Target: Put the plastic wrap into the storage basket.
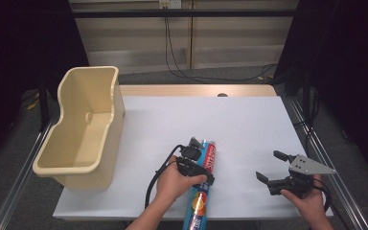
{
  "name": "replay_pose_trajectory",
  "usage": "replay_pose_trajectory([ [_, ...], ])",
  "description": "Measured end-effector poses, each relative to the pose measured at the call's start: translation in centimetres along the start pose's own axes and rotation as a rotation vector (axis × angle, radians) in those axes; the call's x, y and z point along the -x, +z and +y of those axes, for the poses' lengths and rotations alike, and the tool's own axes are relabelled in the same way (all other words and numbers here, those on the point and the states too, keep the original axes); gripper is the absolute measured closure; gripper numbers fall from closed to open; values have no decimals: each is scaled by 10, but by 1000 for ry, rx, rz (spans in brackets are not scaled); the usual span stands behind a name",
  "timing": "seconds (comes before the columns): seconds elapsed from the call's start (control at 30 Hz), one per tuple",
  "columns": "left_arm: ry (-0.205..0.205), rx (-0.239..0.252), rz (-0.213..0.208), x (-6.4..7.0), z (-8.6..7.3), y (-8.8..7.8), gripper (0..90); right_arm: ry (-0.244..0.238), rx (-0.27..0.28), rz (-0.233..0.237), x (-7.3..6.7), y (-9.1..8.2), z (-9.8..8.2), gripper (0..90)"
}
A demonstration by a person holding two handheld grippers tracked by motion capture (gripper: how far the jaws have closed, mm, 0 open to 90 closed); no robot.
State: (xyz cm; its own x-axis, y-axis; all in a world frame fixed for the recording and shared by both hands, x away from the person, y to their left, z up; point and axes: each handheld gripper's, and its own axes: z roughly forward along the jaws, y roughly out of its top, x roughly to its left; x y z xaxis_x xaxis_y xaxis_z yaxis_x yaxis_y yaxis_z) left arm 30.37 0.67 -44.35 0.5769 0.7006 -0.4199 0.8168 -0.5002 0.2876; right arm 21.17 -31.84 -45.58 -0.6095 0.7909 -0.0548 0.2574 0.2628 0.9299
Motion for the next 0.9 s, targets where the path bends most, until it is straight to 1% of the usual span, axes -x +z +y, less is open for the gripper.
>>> replay_pose_trajectory([
  [0.07, -18, 14, -15, -4, -2, -1, 223, 0, 2, 1, 0, 1, 0, 24],
  [0.1, -18, 18, -12, -4, -3, -1, 224, -3, 2, 1, -1, 1, 1, 24],
  [0.2, -8, 15, -2, -2, -3, -1, 222, -6, 1, 2, -1, 2, 1, 24],
  [0.27, -11, 23, -2, -1, -3, 1, 221, -7, 2, 3, -2, 2, 1, 24],
  [0.4, -13, 19, 7, 1, -4, 2, 221, -9, 7, -2, -2, 1, 1, 26],
  [0.43, -7, 14, 9, 1, -3, 3, 221, -7, 8, -2, -2, 1, 2, 27],
  [0.47, -9, 17, 8, 2, -4, 5, 220, -7, 8, -2, -2, 1, 2, 27],
  [0.5, 0, 14, 11, 2, -3, 6, 219, -7, 8, -2, -2, 1, 2, 27],
  [0.6, 11, -4, 34, 5, -4, 10, 208, -11, -3, 1, -1, 2, 1, 27],
  [0.7, 27, -9, 46, 7, -4, 12, 203, -10, -2, 0, -2, 2, 1, 27],
  [0.73, 26, -15, 56, 8, -3, 12, 202, -10, -2, 0, -2, 2, 1, 27],
  [0.77, 38, -13, 61, 9, -3, 13, 200, -8, -2, 0, -2, 2, 1, 28],
  [0.8, 51, -25, 73, 10, -2, 13, 199, -11, -3, 0, -2, 2, 1, 29],
  [0.87, 54, -31, 98, 14, -2, 15, 197, -15, -2, 1, -2, 2, 2, 29],
  [0.9, 70, -39, 110, 15, -2, 15, 196, -15, -2, 0, -2, 2, 2, 29],
])
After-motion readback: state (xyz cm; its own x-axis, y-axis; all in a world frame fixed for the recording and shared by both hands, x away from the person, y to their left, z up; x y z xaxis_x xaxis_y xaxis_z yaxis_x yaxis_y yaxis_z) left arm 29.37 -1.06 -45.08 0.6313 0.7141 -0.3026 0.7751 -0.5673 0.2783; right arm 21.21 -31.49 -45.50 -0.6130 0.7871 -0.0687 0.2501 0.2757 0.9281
